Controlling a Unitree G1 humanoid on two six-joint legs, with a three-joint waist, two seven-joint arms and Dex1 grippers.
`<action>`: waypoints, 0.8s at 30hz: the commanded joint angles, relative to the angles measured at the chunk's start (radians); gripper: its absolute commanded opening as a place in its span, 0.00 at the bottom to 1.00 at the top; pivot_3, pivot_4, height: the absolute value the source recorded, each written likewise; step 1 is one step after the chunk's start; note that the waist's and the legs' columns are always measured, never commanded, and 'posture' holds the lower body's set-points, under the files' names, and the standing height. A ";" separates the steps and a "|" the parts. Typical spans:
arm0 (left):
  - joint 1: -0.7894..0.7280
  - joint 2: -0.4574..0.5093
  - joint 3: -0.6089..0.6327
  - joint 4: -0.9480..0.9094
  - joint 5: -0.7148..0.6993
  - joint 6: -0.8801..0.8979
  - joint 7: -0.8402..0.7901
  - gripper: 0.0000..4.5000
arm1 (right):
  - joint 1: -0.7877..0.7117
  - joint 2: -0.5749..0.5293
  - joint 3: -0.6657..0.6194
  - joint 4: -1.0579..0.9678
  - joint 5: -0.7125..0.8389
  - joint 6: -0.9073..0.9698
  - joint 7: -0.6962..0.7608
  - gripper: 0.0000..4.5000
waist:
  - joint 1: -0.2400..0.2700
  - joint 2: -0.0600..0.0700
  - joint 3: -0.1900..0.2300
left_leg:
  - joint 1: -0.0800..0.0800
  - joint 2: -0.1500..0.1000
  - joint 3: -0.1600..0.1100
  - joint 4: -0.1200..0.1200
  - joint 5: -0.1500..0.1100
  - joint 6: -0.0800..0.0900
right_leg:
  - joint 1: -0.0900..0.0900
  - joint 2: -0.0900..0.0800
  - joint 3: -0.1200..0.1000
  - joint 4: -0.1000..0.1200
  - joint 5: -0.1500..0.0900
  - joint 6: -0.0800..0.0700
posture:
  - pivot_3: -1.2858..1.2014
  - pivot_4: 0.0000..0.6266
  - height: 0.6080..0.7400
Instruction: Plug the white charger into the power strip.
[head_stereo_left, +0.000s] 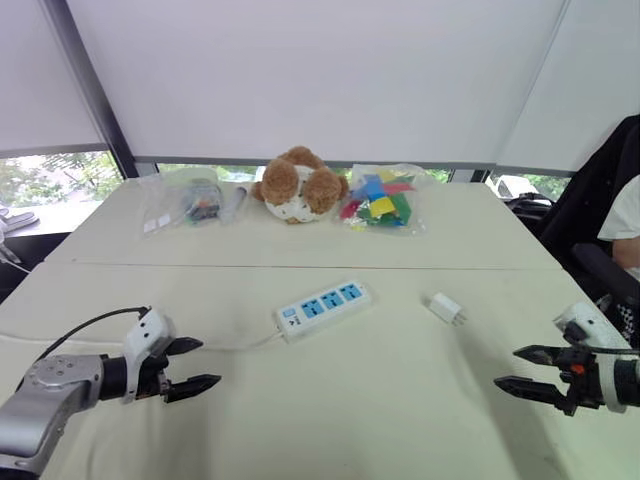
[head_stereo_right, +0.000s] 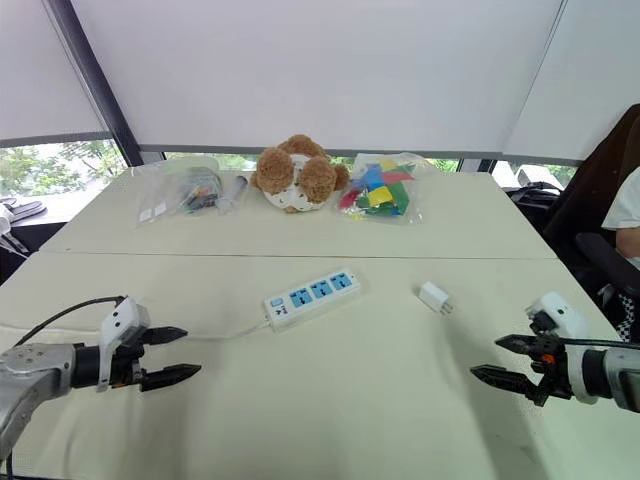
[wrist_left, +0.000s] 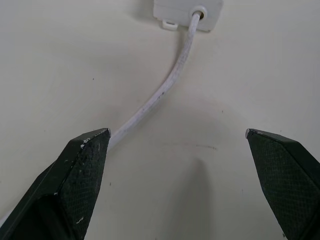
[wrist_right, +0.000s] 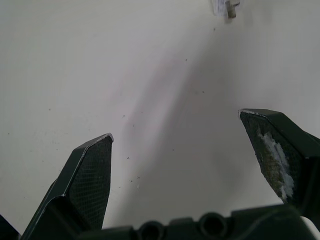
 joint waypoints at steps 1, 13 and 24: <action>-0.018 -0.009 0.005 -0.031 -0.017 0.000 0.001 1.00 | -0.013 0.008 -0.018 -0.024 -0.006 -0.007 -0.008 0.98 | 0.000 0.000 0.000 | 0.000 0.000 0.000 0.000 0.000 0.000 | 0.000 0.000 0.000 0.000 0.000 0.000 | 0.52 0.24 0.99; -0.058 -0.039 -0.008 -0.006 0.002 0.002 0.013 1.00 | -0.003 0.007 -0.021 -0.039 -0.019 0.002 -0.011 0.98 | 0.000 0.000 0.000 | 0.001 0.000 0.000 0.003 0.000 0.000 | 0.001 0.000 0.000 0.001 0.000 0.000 | 0.52 0.24 0.99; -0.110 -0.043 -0.036 0.047 0.042 -0.041 0.008 1.00 | -0.016 0.022 -0.015 -0.027 -0.042 -0.015 -0.020 0.98 | 0.000 0.000 0.000 | 0.001 0.000 0.000 0.004 0.000 0.000 | 0.001 0.001 0.000 0.004 0.000 0.001 | 0.52 0.24 0.99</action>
